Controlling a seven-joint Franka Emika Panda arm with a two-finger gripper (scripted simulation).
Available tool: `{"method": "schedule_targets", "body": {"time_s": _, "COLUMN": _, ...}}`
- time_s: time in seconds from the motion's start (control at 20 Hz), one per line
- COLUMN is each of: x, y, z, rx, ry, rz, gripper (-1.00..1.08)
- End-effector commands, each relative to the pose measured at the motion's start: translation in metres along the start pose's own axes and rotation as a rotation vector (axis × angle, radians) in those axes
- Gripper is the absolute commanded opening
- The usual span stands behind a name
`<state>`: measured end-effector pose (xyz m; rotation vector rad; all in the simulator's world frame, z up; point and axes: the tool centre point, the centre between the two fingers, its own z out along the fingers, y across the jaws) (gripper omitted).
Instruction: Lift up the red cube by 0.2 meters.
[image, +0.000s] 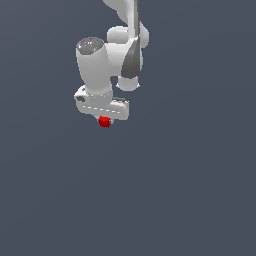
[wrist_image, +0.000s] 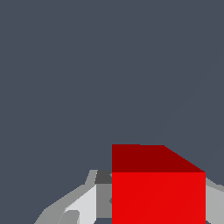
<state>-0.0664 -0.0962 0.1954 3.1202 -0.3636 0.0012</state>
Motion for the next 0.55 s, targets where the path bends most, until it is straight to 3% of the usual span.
{"method": "schedule_targets", "body": {"time_s": 0.0, "x": 0.000, "y": 0.000, "z": -0.015, "rx": 0.000, "ry": -0.001, "rz": 0.000, "gripper": -1.00}}
{"method": "schedule_targets", "body": {"time_s": 0.5, "x": 0.002, "y": -0.001, "z": -0.035, "rx": 0.000, "ry": -0.001, "rz": -0.001, "gripper": -1.00}}
